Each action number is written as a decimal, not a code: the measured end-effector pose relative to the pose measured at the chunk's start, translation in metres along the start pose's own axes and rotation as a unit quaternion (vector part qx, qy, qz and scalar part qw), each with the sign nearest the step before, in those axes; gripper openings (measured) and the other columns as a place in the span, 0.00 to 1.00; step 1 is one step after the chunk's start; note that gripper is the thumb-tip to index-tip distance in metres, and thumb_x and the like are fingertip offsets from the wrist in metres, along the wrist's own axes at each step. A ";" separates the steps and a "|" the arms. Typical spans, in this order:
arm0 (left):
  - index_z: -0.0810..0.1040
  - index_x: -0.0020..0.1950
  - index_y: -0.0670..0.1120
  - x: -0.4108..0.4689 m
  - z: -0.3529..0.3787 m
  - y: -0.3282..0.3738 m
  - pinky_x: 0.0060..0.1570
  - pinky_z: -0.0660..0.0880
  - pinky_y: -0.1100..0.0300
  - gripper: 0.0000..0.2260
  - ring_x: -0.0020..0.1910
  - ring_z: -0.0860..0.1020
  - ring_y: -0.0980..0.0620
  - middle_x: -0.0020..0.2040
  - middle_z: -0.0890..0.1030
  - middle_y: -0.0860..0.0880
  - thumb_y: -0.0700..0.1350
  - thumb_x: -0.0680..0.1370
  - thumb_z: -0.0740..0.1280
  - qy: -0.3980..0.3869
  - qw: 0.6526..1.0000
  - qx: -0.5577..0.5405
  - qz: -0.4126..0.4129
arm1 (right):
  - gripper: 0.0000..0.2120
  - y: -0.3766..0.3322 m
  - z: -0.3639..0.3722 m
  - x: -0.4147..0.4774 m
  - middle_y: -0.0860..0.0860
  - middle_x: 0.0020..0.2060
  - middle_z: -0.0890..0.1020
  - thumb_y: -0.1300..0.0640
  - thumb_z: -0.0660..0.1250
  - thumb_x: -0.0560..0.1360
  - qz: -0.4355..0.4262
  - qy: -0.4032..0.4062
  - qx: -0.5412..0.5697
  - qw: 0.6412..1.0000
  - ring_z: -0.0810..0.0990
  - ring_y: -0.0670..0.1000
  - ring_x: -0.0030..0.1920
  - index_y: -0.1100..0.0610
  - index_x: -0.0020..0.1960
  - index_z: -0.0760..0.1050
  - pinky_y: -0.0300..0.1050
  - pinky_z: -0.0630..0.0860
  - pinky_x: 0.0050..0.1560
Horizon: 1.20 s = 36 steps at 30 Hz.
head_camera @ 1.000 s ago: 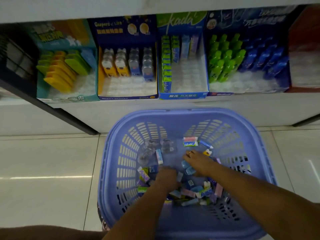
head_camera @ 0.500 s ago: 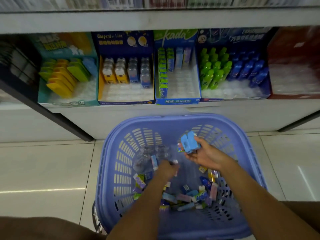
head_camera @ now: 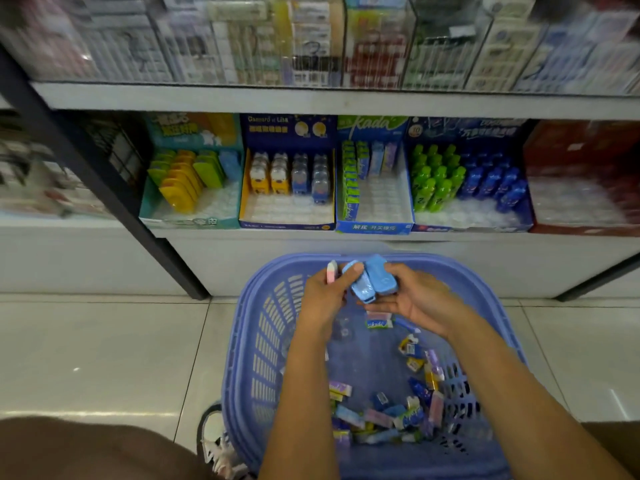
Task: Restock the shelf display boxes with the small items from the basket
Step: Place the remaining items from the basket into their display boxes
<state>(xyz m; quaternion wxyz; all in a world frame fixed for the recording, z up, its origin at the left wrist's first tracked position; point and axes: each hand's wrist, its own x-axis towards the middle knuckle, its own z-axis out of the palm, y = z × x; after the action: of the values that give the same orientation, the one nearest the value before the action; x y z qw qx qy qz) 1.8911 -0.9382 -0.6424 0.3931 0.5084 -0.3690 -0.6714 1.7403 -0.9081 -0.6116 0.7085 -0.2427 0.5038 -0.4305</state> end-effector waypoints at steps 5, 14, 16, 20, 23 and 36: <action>0.78 0.39 0.46 -0.007 -0.027 0.036 0.25 0.61 0.65 0.10 0.24 0.64 0.58 0.22 0.70 0.57 0.51 0.77 0.67 0.051 0.998 -0.025 0.014 | 0.09 -0.032 0.045 -0.005 0.60 0.40 0.83 0.60 0.57 0.81 -0.102 0.070 -0.132 0.984 0.82 0.51 0.33 0.61 0.51 0.75 0.39 0.80 0.35; 0.65 0.33 0.48 -0.011 -0.075 0.080 0.23 0.59 0.66 0.17 0.21 0.60 0.59 0.21 0.62 0.57 0.48 0.78 0.66 0.147 0.967 -0.195 0.078 | 0.09 -0.095 0.122 0.038 0.49 0.43 0.79 0.56 0.69 0.75 -0.293 0.102 -0.439 0.843 0.79 0.46 0.39 0.50 0.54 0.74 0.41 0.77 0.41; 0.64 0.33 0.48 -0.011 -0.082 0.082 0.22 0.59 0.67 0.17 0.21 0.60 0.59 0.22 0.62 0.57 0.47 0.79 0.66 0.163 0.960 -0.212 0.087 | 0.11 -0.103 0.149 0.061 0.45 0.42 0.79 0.57 0.72 0.72 -0.346 0.103 -0.467 0.807 0.78 0.44 0.39 0.51 0.53 0.77 0.37 0.77 0.41; 0.65 0.34 0.47 -0.009 -0.095 0.082 0.22 0.59 0.67 0.15 0.22 0.60 0.59 0.23 0.62 0.56 0.46 0.79 0.66 0.194 0.949 -0.235 0.082 | 0.15 -0.113 0.199 0.117 0.54 0.52 0.82 0.60 0.68 0.75 -0.380 0.068 -0.562 0.731 0.78 0.47 0.46 0.57 0.61 0.77 0.31 0.70 0.48; 0.68 0.35 0.47 -0.006 -0.105 0.080 0.22 0.60 0.68 0.14 0.22 0.61 0.60 0.23 0.64 0.57 0.46 0.78 0.66 0.211 0.943 -0.246 0.075 | 0.14 -0.113 0.218 0.153 0.57 0.59 0.79 0.59 0.64 0.77 -0.356 0.065 -0.639 0.679 0.76 0.55 0.58 0.58 0.63 0.75 0.41 0.69 0.56; 0.70 0.34 0.50 0.005 -0.120 0.078 0.25 0.66 0.68 0.13 0.24 0.64 0.59 0.24 0.66 0.56 0.49 0.78 0.67 0.230 0.949 -0.204 0.067 | 0.14 -0.107 0.228 0.182 0.60 0.60 0.76 0.57 0.60 0.79 -0.240 0.096 -0.706 0.660 0.74 0.59 0.58 0.62 0.62 0.74 0.46 0.73 0.55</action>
<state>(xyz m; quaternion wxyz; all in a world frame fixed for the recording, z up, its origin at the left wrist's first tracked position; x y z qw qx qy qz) 2.0186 -0.9870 -0.5994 0.6065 0.5322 -0.1572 -0.5694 1.9341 -1.1387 -0.5350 0.1449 -0.7396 0.6460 -0.1216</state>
